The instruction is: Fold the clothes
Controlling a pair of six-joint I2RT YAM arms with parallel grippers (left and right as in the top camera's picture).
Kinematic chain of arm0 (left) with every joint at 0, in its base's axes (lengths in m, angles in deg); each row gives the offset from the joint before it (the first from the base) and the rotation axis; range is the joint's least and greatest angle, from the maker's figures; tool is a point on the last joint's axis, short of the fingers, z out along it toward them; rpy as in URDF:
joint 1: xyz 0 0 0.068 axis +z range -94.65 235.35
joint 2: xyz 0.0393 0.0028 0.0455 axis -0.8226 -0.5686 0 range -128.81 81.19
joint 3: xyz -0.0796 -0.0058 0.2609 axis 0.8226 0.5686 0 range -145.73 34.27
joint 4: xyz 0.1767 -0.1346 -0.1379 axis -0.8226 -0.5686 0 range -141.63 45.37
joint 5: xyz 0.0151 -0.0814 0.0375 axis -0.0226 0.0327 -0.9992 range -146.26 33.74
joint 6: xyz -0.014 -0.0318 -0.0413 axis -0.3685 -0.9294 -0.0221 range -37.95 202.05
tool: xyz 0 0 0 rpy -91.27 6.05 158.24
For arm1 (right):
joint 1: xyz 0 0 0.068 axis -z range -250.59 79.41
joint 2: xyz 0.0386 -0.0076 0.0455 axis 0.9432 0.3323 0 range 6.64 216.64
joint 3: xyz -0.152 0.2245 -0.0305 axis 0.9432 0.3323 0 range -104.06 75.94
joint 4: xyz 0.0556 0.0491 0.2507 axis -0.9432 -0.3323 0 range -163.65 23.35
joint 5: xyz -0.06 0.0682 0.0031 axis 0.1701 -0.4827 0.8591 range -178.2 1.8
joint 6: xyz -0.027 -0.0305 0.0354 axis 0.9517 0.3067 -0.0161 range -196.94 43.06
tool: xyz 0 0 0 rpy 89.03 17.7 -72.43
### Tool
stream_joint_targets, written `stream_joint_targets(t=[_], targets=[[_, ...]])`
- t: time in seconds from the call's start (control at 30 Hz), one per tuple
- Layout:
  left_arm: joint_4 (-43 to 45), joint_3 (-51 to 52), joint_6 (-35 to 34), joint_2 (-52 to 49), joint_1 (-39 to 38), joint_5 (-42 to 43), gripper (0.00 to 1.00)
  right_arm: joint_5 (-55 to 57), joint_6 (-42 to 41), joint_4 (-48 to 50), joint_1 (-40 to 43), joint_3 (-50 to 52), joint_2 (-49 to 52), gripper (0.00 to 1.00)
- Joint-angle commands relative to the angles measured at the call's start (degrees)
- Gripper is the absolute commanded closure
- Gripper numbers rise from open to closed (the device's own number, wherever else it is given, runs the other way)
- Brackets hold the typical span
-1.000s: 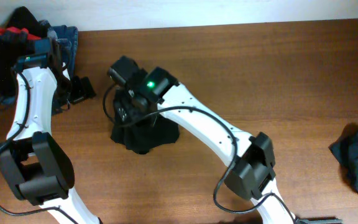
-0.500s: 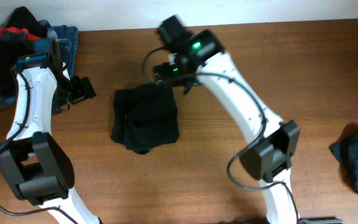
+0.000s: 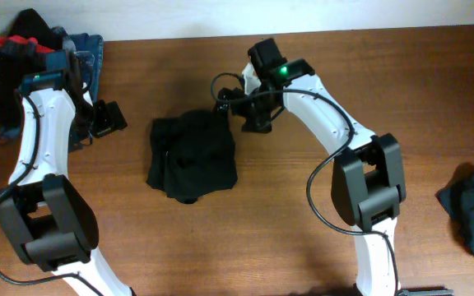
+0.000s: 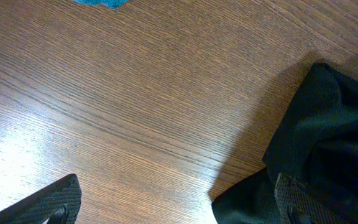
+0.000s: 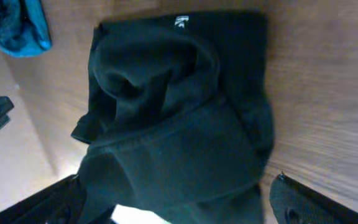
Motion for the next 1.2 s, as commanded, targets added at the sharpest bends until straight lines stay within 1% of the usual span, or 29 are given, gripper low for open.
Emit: stream_joint_targets(t=[0.0, 0.07, 0.3, 0.5, 0.77, 0.83, 1.17], targets=[[0.0, 0.0, -0.6, 0.7, 0.3, -0.5, 0.01, -4.1, -7.5, 3.1, -0.2, 2.5, -0.5, 0.01], [0.0, 0.0, -0.6, 0.7, 0.3, -0.5, 0.01, -3.2, -9.6, 4.4, -0.3, 2.9, -0.5, 0.01], [0.0, 0.0, -0.6, 0.7, 0.3, -0.5, 0.01, 0.3, -17.9, 4.4, -0.2, 3.2, -0.5, 0.01], [0.0, 0.0, -0.6, 0.7, 0.3, -0.5, 0.01, 5.8, -24.9, -0.1, -0.1, 3.3, -0.5, 0.01], [0.0, 0.0, -0.6, 0.7, 0.3, -0.5, 0.01, 6.8, -25.3, -0.4, -1.0, 3.3, -0.5, 0.01], [0.0, 0.0, -0.6, 0.7, 0.3, -0.5, 0.01, 7.1, -26.6, -0.4, -1.5, 3.4, -0.5, 0.01], [0.0, 0.0, -0.6, 0.7, 0.3, -0.5, 0.01, 8.2, -29.8, 3.2, -4.3, 5.2, -0.5, 0.01]])
